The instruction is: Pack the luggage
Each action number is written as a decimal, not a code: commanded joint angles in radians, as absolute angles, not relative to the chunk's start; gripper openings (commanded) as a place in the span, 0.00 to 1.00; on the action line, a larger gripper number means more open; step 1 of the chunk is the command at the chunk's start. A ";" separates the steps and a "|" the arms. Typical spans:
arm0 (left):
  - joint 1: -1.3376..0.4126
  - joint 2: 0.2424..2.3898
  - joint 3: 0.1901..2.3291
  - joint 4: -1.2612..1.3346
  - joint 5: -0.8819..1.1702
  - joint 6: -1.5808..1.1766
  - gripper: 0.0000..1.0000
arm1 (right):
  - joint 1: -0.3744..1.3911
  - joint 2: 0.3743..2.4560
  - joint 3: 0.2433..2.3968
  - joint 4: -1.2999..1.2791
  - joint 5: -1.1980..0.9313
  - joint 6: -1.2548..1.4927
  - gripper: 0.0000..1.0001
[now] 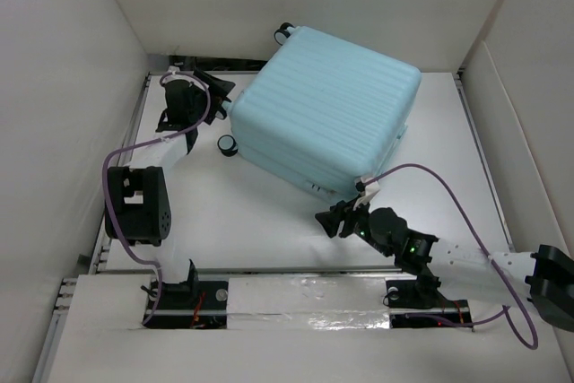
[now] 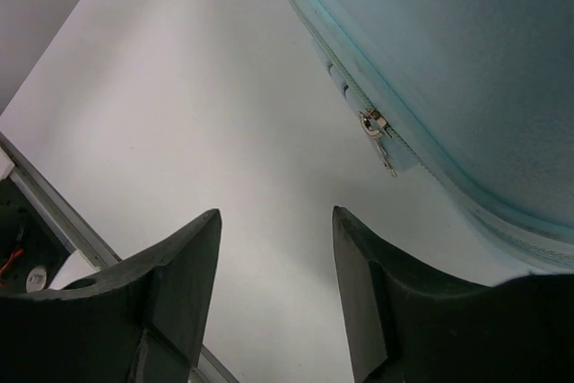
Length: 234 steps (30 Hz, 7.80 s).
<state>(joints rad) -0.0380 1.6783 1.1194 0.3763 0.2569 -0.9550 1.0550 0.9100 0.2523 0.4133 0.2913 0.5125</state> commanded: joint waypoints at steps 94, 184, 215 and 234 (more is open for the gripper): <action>-0.595 0.991 0.360 0.873 0.040 -0.879 0.00 | 1.121 1.244 0.537 0.411 0.336 0.348 0.00; -0.124 1.611 1.089 0.513 0.669 -0.242 0.79 | 1.376 0.747 0.209 0.388 0.534 0.434 0.00; -0.133 1.795 1.361 0.102 0.720 -0.083 0.00 | 1.367 0.644 0.202 0.304 0.572 0.431 0.00; -0.319 1.136 0.427 0.807 0.324 -0.589 0.00 | 0.694 0.597 0.428 0.166 0.078 0.212 0.00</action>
<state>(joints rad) -0.2394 1.2438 0.5037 0.8948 0.2314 -0.5247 0.8150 0.5838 0.3275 -0.1055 0.0395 0.2760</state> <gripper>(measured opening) 0.544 0.022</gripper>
